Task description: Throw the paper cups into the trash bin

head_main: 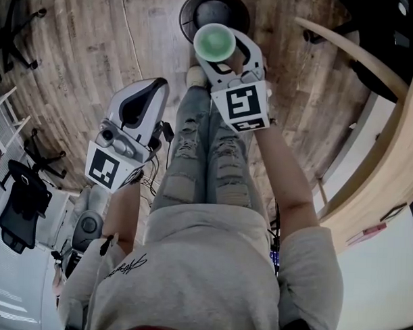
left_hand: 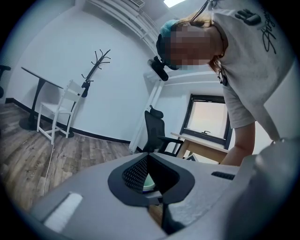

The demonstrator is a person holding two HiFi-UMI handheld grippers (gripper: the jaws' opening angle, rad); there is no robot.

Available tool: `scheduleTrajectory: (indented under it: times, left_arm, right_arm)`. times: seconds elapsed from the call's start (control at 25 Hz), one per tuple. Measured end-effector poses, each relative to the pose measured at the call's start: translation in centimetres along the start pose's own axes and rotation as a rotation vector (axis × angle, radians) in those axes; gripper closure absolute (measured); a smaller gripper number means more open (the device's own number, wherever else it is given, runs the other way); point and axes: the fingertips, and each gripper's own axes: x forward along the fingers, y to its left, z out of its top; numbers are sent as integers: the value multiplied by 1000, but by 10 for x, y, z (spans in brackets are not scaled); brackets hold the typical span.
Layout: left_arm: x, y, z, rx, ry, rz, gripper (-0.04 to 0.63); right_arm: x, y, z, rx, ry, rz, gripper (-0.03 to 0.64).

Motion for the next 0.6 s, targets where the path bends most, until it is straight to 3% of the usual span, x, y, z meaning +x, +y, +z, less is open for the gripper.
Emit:
scheduleTrajectory:
  times: [0.6]
  left_arm:
    - [-2,11,-29,-20,36,-23,592]
  right_arm:
    - [37,-13,-57,7,88,-47,330]
